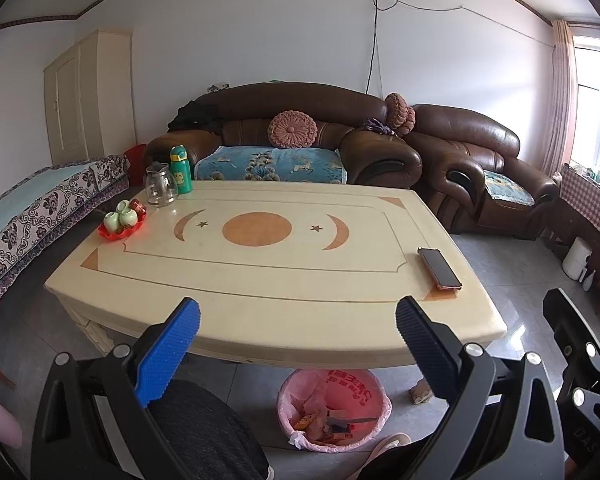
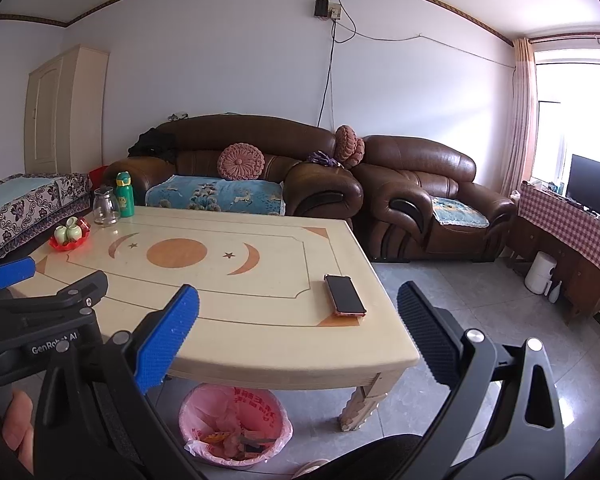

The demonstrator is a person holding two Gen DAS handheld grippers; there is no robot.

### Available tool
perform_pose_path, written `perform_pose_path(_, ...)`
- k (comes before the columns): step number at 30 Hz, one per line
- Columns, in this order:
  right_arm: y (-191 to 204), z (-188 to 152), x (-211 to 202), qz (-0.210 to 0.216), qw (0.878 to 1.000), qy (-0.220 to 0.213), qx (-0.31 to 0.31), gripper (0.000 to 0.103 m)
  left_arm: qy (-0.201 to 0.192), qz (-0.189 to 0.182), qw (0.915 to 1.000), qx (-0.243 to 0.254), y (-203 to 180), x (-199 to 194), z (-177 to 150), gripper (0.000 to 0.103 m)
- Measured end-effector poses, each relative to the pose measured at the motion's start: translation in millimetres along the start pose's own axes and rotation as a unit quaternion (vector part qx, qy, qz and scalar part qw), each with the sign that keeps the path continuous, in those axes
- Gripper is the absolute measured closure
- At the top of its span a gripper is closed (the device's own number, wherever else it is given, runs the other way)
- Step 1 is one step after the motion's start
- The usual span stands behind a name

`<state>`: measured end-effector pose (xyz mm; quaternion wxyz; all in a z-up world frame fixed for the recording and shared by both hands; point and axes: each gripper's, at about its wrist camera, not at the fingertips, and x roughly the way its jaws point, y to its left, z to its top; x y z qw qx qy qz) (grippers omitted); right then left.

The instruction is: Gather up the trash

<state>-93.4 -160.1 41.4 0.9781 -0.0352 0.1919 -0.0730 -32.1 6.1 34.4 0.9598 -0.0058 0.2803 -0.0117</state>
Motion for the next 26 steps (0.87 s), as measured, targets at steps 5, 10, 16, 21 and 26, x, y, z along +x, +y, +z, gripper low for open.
perform_pose_path(5,-2.3,0.5,0.9,0.001,1.000,0.001,0.000,0.006,-0.001,0.011,0.9999,0.005,3.9,2.1,0.9,0.007)
perform_pose_path(10,-3.8,0.4,1.6,0.002,1.000,0.003,-0.001,0.006,0.009,0.004,0.9999,0.012,3.7,7.1,0.3,0.007)
perform_pose_path(16,-4.2,1.5,2.6,0.003,1.000,0.003,-0.002,0.006,0.013,-0.002,0.9998,0.017,1.9,9.1,-0.2,0.007)
perform_pose_path(21,-4.5,1.5,2.3,0.004,1.000,0.004,-0.002,0.006,0.009,-0.001,0.9998,0.016,2.1,6.9,0.4,0.007)
perform_pose_path(26,-3.0,1.3,2.7,0.004,1.000,0.004,-0.002,0.006,0.010,-0.003,0.9998,0.017,1.9,5.9,0.0,0.007)
